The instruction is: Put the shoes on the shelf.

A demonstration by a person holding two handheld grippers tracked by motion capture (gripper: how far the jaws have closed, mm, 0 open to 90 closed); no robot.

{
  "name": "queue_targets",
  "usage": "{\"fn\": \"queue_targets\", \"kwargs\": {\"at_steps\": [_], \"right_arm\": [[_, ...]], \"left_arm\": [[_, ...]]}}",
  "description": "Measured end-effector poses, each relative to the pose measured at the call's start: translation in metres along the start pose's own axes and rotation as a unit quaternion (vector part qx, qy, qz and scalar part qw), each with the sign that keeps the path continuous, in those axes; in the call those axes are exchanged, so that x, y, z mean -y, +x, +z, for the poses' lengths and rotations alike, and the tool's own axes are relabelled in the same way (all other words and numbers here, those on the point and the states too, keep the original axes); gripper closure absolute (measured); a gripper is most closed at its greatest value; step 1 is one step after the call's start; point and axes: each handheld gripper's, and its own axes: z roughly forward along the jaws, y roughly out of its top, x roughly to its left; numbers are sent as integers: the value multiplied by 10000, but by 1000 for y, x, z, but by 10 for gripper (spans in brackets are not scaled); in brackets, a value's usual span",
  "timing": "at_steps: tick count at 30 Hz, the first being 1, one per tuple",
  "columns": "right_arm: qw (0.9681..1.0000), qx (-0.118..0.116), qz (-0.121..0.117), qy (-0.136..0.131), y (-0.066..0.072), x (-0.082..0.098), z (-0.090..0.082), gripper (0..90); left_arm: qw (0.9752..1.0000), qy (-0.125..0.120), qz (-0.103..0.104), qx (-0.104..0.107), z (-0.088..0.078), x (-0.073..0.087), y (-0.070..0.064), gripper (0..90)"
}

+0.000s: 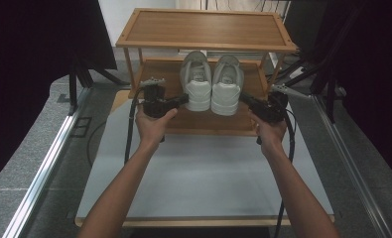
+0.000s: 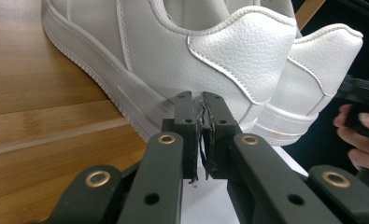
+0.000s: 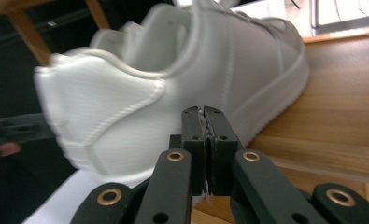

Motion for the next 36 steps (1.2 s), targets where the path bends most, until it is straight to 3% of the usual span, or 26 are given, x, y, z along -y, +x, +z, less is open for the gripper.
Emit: {"fn": "queue_targets", "kwargs": {"at_steps": [5, 8, 13, 17, 19, 23, 27, 36], "right_arm": [[9993, -266, -249, -58, 13, -1, -9, 891], [9990, -222, -398, -14, 19, 0, -10, 893], [9988, -371, -331, -38, 20, 1, -12, 892], [9974, -518, -489, 69, 30, 4, -12, 892], [9970, -443, -625, 66, 33, 4, -11, 892], [9972, -435, -605, 112, 32, 1, -10, 893], [9968, -294, -728, 155, 33, -1, -9, 893], [9978, -169, -629, 124, 29, -4, 0, 892]], "left_arm": [[10000, 8, 16, -14, 1, -1, 0, 859], [10000, 7, -8, 1, 1, -1, 2, 854], [10000, 7, -16, 1, 1, -1, 2, 848], [10000, 12, -3, -9, 1, -2, 2, 849], [10000, 10, -27, -14, 1, -2, 2, 849], [10000, 9, -71, 7, 2, -2, 1, 858], [10000, 13, -76, 27, 3, -3, 2, 858], [10000, 11, -97, 11, 3, -2, 1, 858]]}}
